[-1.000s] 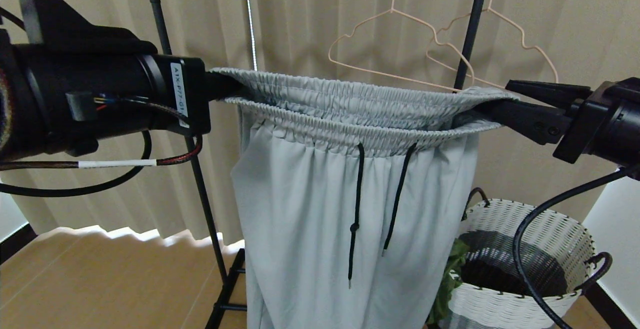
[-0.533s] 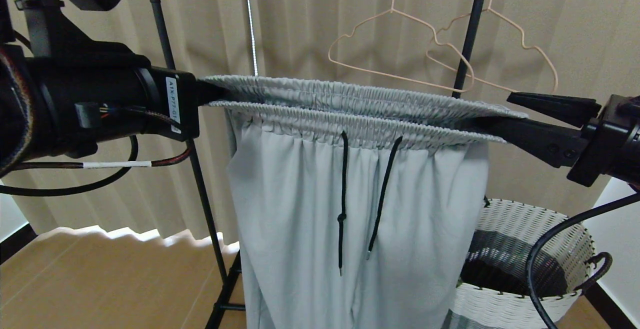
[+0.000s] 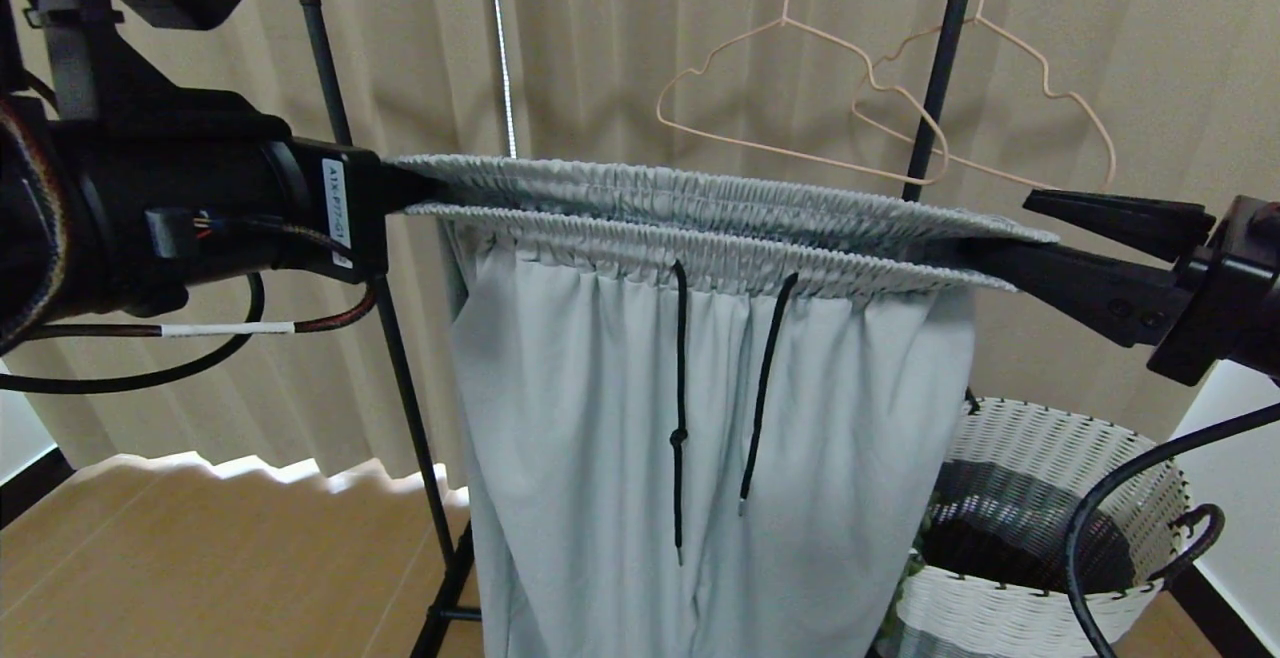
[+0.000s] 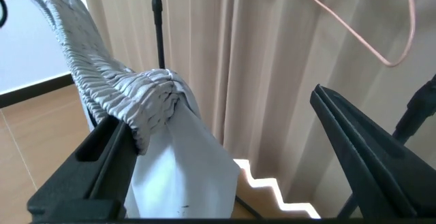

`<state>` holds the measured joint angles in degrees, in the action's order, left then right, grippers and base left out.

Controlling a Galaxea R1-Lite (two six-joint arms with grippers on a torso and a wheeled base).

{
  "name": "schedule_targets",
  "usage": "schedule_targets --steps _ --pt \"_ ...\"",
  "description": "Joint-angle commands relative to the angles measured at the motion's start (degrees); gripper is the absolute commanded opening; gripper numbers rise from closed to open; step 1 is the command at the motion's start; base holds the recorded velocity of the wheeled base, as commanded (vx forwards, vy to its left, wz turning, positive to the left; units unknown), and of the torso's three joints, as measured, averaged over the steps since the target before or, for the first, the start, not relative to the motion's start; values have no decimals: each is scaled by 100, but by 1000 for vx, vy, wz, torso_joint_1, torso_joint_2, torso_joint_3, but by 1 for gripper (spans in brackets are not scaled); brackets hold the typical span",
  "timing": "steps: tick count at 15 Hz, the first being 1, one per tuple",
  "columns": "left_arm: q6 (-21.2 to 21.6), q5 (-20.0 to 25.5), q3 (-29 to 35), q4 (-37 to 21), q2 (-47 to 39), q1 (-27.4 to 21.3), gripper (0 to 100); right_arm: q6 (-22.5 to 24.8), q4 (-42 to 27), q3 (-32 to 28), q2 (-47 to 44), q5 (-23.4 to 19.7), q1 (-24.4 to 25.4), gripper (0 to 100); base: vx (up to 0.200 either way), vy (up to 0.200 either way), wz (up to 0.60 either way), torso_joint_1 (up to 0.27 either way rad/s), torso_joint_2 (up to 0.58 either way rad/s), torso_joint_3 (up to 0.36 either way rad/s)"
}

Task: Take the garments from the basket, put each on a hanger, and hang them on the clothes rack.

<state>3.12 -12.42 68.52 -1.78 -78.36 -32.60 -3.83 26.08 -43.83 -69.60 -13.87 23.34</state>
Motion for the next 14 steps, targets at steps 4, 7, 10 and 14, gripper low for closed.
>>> schedule_targets --steps 4,7,10,14 --pt "250 -6 -14 2 67 271 0 110 -6 58 16 16 -32 100 0 0 0 0 0 0" --pt "250 -6 -85 11 119 271 0 339 3 173 16 16 -49 100 0 0 0 0 0 0" --pt "259 -15 -234 -24 304 298 0 436 -76 234 16 51 -251 100 0 0 0 0 0 0" --pt "286 -6 -691 -42 840 597 0 1103 -656 331 113 385 -884 100 0 0 0 0 0 0"
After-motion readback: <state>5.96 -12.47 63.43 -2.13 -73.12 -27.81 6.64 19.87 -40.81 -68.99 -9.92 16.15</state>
